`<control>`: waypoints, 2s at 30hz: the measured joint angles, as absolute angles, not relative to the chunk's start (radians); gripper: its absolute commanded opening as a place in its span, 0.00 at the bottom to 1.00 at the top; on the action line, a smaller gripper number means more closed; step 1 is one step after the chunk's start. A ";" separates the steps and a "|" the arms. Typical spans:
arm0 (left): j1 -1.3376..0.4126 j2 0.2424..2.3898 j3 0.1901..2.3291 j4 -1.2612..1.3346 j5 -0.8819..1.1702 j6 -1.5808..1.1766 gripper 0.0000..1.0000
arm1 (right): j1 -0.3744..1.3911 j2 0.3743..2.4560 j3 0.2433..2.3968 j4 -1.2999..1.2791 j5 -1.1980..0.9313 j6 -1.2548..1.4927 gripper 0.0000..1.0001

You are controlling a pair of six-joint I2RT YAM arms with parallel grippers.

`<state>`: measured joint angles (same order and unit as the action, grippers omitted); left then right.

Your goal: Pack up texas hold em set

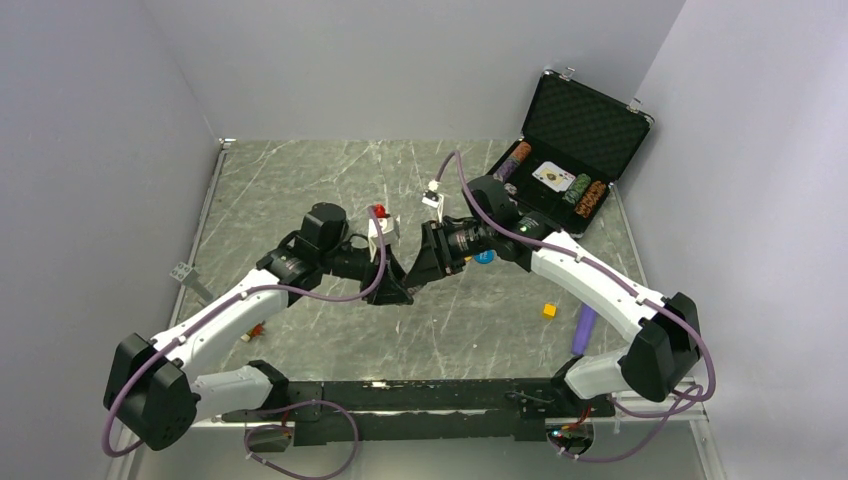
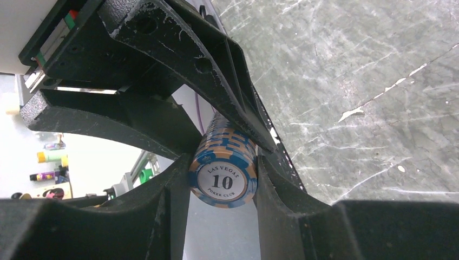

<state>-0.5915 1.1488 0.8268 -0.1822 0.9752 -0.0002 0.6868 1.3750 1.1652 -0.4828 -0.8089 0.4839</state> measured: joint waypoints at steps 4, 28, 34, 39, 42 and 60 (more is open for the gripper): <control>-0.593 1.155 0.828 -0.180 0.979 -0.014 0.00 | 0.686 1.375 1.163 -0.486 -0.801 0.482 0.39; -0.523 1.211 0.859 -0.197 1.023 -0.232 0.00 | 0.952 1.029 0.967 -0.289 -0.170 0.184 1.00; -0.491 1.237 0.859 -0.171 1.046 -0.293 0.00 | 1.064 1.027 0.953 -0.252 0.025 0.117 1.00; -0.482 1.255 0.859 -0.146 1.078 -0.331 0.00 | 1.177 1.058 0.953 -0.220 0.163 0.065 1.00; -0.476 1.258 0.859 -0.134 1.087 -0.343 0.00 | 1.231 1.089 0.953 -0.204 0.241 0.037 1.00; -0.468 1.263 0.859 -0.108 1.131 -0.383 0.00 | 1.351 1.225 0.952 -0.092 0.606 -0.089 0.92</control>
<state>-0.4679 1.2633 0.8585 -0.1078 1.1309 -0.3832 1.3514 1.2247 0.9516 -0.0921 0.6056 -0.0895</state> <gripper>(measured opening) 0.470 0.974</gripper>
